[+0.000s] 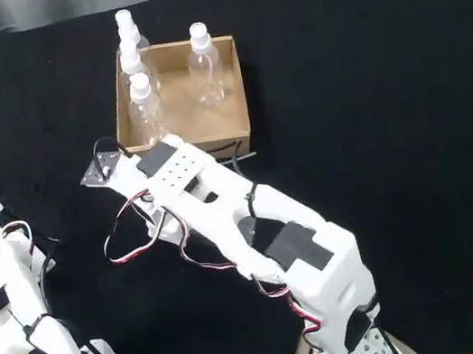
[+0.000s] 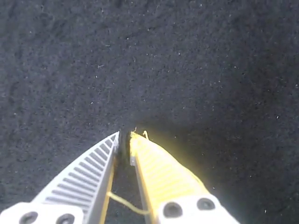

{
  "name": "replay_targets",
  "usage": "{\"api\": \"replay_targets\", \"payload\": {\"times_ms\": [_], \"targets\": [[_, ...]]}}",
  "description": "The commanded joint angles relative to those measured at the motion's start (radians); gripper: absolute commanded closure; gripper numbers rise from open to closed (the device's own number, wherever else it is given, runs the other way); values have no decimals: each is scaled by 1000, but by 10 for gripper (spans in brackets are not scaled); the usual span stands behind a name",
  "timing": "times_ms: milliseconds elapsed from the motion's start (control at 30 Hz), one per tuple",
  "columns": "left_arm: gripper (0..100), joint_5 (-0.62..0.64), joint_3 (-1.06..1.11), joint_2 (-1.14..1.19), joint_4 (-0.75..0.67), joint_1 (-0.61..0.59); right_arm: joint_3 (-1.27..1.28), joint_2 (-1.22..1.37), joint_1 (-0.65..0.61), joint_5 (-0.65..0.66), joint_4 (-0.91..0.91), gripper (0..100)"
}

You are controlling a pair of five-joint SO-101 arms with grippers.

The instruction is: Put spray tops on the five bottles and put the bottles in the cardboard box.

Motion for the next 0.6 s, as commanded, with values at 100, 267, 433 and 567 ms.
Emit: {"api": "replay_targets", "payload": {"times_ms": [100, 267, 433, 567], "targets": [[970, 0, -13, -40, -17, -8, -16, -12, 12, 9, -8, 740], [970, 0, -13, -40, -17, -8, -15, -12, 12, 49, 35, 740], [970, 0, -13, -40, -17, -8, -15, -12, 14, 54, 43, 740], [970, 0, -13, -40, -17, -8, -15, -10, 14, 54, 41, 740]]}}
